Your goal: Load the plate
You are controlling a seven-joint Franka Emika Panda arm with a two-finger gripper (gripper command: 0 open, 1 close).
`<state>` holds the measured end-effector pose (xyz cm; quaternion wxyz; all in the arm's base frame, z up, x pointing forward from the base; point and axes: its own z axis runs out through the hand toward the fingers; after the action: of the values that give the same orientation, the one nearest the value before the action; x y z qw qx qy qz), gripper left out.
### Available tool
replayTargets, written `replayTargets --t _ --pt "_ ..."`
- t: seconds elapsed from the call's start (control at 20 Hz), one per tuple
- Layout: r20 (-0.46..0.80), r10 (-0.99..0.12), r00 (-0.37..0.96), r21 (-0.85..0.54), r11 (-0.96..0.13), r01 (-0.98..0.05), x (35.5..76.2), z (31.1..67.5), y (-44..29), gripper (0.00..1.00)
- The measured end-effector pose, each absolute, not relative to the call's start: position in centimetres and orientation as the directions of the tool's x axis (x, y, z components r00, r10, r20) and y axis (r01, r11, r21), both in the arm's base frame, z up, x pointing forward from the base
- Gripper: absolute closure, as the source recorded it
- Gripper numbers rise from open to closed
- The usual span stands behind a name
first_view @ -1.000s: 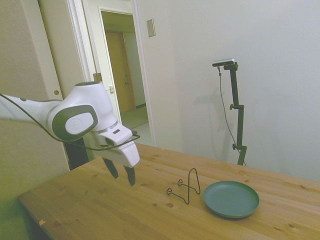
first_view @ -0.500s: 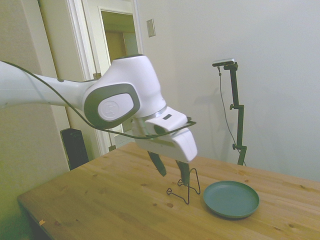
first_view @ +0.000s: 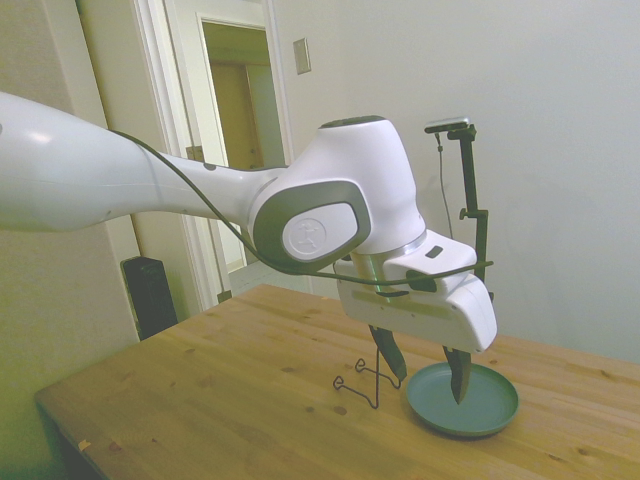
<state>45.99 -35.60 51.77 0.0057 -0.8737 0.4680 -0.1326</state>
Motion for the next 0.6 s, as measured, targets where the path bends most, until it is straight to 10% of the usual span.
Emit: replayTargets --t 0.6 --pt "0.177 -0.872 0.456 -0.212 -0.486 -0.848 50.6 48.7 -49.2 0.0"
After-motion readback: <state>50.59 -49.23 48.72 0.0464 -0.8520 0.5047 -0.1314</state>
